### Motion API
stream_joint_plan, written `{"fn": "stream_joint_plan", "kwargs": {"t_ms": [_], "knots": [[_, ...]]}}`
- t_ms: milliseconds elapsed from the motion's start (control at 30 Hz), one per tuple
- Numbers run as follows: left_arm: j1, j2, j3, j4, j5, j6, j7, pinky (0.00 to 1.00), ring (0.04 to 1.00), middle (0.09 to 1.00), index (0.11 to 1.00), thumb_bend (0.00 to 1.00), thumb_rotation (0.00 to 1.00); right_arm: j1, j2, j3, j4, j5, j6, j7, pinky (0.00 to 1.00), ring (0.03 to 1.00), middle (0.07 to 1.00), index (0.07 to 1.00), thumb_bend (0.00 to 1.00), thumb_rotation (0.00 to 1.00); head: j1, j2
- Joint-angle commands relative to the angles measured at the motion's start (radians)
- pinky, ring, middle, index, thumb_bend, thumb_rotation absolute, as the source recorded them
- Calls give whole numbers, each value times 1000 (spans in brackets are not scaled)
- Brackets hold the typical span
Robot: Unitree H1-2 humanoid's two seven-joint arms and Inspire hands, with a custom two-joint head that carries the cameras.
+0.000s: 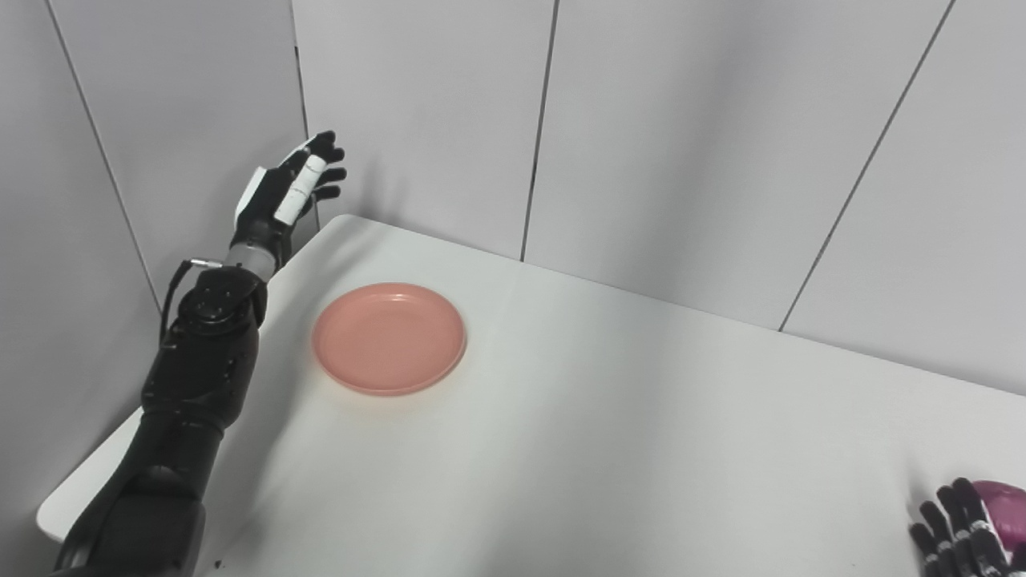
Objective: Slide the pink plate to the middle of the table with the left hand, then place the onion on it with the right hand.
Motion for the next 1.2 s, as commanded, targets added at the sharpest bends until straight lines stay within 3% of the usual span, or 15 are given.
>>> {"fn": "stream_joint_plan", "kwargs": {"t_ms": [0,167,367,600,667,867,1167], "knots": [[-66,19,9,16,-16,-59,-5,839,859,877,862,874,842,94,61,24,87,7,-5,2,1000,1000,1000,1000,886,1000,-1,3],[-72,6,11,80,-28,-63,-12,856,896,905,880,871,860,99,60,26,74,5,-1,2,1000,1000,1000,1000,887,1000,-2,6],[-88,-12,13,165,-31,-80,-2,853,866,886,879,904,849,100,60,26,71,5,1,1,1000,1000,1000,1000,909,1000,-6,13],[-94,-25,22,209,-42,-83,-12,843,866,878,886,840,872,104,64,28,56,6,14,-5,1000,1000,1000,1000,934,1000,-11,17],[-91,-35,29,234,-66,-82,-36,884,889,890,874,833,862,107,66,29,49,6,11,-6,1000,1000,1000,999,931,1000,-17,22],[-82,-47,26,275,-89,-90,-65,878,877,875,877,901,823,112,67,28,39,10,14,-6,1000,1000,999,987,945,1000,-17,26],[-77,-35,16,295,-83,-94,-75,855,880,878,875,924,816,111,70,27,31,18,22,-7,1000,1000,994,979,945,1000,-17,31]]}}
